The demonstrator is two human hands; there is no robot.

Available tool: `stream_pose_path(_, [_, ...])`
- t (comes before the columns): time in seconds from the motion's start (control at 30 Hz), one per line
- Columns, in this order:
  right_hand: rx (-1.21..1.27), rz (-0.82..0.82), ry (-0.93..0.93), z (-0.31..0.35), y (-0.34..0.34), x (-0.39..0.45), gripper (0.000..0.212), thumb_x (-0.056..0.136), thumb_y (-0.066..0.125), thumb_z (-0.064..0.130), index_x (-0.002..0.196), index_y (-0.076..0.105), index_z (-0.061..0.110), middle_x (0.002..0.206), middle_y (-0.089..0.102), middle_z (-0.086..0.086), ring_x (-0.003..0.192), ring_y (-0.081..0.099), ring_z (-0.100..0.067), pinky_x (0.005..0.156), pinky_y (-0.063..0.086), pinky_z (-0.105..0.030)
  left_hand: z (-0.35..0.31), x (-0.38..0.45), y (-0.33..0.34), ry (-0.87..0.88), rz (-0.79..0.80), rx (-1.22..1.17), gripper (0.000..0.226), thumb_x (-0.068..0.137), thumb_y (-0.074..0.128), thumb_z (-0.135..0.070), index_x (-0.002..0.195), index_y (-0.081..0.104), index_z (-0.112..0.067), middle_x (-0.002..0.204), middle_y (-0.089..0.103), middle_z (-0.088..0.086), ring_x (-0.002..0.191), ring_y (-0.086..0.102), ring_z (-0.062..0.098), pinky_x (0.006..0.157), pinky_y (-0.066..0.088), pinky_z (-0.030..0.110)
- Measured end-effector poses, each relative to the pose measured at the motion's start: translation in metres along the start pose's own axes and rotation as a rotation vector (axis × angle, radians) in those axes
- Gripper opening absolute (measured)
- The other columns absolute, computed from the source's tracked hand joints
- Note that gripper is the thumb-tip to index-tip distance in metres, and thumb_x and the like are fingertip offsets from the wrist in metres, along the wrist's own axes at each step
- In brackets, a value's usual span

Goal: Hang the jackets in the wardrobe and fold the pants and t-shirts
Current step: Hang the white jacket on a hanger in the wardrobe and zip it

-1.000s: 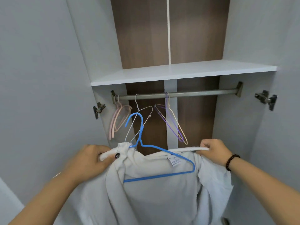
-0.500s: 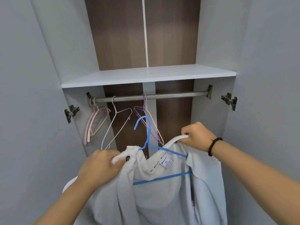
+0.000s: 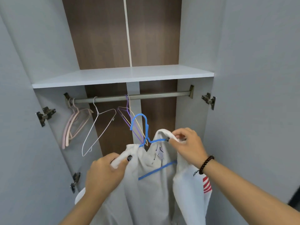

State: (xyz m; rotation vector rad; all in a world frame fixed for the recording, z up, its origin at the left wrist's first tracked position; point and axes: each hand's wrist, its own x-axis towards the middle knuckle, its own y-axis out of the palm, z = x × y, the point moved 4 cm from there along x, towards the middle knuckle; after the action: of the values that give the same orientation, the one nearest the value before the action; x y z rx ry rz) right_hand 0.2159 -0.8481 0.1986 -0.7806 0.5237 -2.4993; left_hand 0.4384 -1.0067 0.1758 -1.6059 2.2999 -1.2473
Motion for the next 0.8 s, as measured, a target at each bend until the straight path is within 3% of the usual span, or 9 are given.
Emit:
stream_pose_path(0.07, [-0.084,-0.059,0.090,-0.024,-0.008,-0.006,0.029,0.071,0.077,0.027,0.095,0.060,0.029,0.100,0.048,0.009,0.104,0.039,-0.011,0.084,0.030,-0.015,-0.001,0.001,-0.004,-0.019,-0.040,-0.067,0.019,0.079,0.071,-0.042,0.064,0.066,-0.031,0.062,0.062,-0.018,0.064,0.059,0.011,0.059,0.048,0.030])
stream_pose_path(0.2, [0.031,-0.185,0.334,-0.054,-0.014,-0.005,0.052,0.069,0.082,0.023,0.110,0.049,0.020,0.114,0.040,-0.002,0.109,0.039,-0.017,0.095,0.035,-0.025,-0.012,0.000,-0.006,0.005,-0.042,-0.080,0.019,0.079,0.071,-0.043,0.063,0.066,-0.032,0.066,0.061,-0.024,0.063,0.059,0.008,0.057,0.044,0.027])
stream_pose_path(0.3, [0.479,-0.257,0.649,-0.083,-0.013,0.001,0.036,0.072,0.078,0.003,0.097,0.053,0.011,0.111,0.054,-0.013,0.091,0.055,-0.024,0.084,0.048,-0.034,-0.017,0.001,-0.003,0.007,-0.026,-0.042,0.019,0.079,0.071,-0.045,0.065,0.066,-0.033,0.062,0.062,-0.019,0.064,0.059,0.007,0.058,0.044,0.026])
stream_pose_path(0.37, [0.661,-0.220,0.766,-0.092,-0.010,0.004,0.018,0.074,0.070,-0.006,0.085,0.059,0.003,0.091,0.060,-0.016,0.074,0.056,-0.025,0.069,0.048,-0.034,-0.017,0.001,-0.003,-0.008,-0.011,-0.002,0.020,0.079,0.069,-0.049,0.066,0.067,-0.033,0.059,0.062,-0.015,0.065,0.059,0.008,0.059,0.046,0.027])
stream_pose_path(0.43, [0.546,-0.225,0.715,-0.091,-0.011,0.010,0.018,0.077,0.061,-0.005,0.073,0.054,0.010,0.074,0.053,-0.009,0.062,0.049,-0.021,0.058,0.041,-0.028,-0.018,0.001,-0.001,-0.011,-0.001,0.027,0.021,0.079,0.068,-0.050,0.067,0.067,-0.033,0.058,0.062,-0.013,0.066,0.059,0.011,0.061,0.047,0.028])
stream_pose_path(0.53, [0.380,-0.200,0.532,-0.063,-0.010,0.012,0.019,0.076,0.053,0.003,0.072,0.047,0.020,0.070,0.050,-0.005,0.064,0.048,-0.021,0.063,0.041,-0.032,-0.021,-0.004,0.006,-0.011,0.027,0.042,0.022,0.081,0.065,-0.051,0.069,0.067,-0.032,0.059,0.063,-0.011,0.067,0.060,0.014,0.063,0.049,0.030])
stream_pose_path(0.63, [0.373,-0.002,0.349,-0.022,0.006,0.001,0.022,0.079,0.051,-0.003,0.073,0.051,0.018,0.064,0.048,0.000,0.061,0.047,-0.017,0.058,0.041,-0.031,-0.026,-0.014,0.021,0.045,0.039,0.086,0.031,0.082,0.061,-0.054,0.073,0.065,-0.025,0.059,0.061,-0.006,0.067,0.059,0.019,0.063,0.051,0.031])
stream_pose_path(0.73, [0.571,0.316,0.242,0.021,0.025,-0.021,0.027,0.082,0.048,-0.013,0.074,0.050,0.013,0.054,0.041,0.005,0.046,0.039,-0.010,0.045,0.034,-0.023,-0.028,-0.018,0.034,0.039,0.053,0.097,0.030,0.082,0.061,-0.053,0.074,0.062,-0.023,0.060,0.058,-0.004,0.067,0.057,0.022,0.062,0.051,0.032])
stream_pose_path(0.8, [0.674,0.419,0.229,0.030,0.024,-0.029,0.028,0.083,0.046,-0.016,0.076,0.049,0.011,0.051,0.042,0.004,0.042,0.037,-0.010,0.043,0.033,-0.022,-0.025,-0.018,0.035,-0.024,0.036,0.003,0.021,0.081,0.065,-0.050,0.075,0.064,-0.030,0.059,0.058,-0.007,0.066,0.058,0.021,0.061,0.051,0.032])
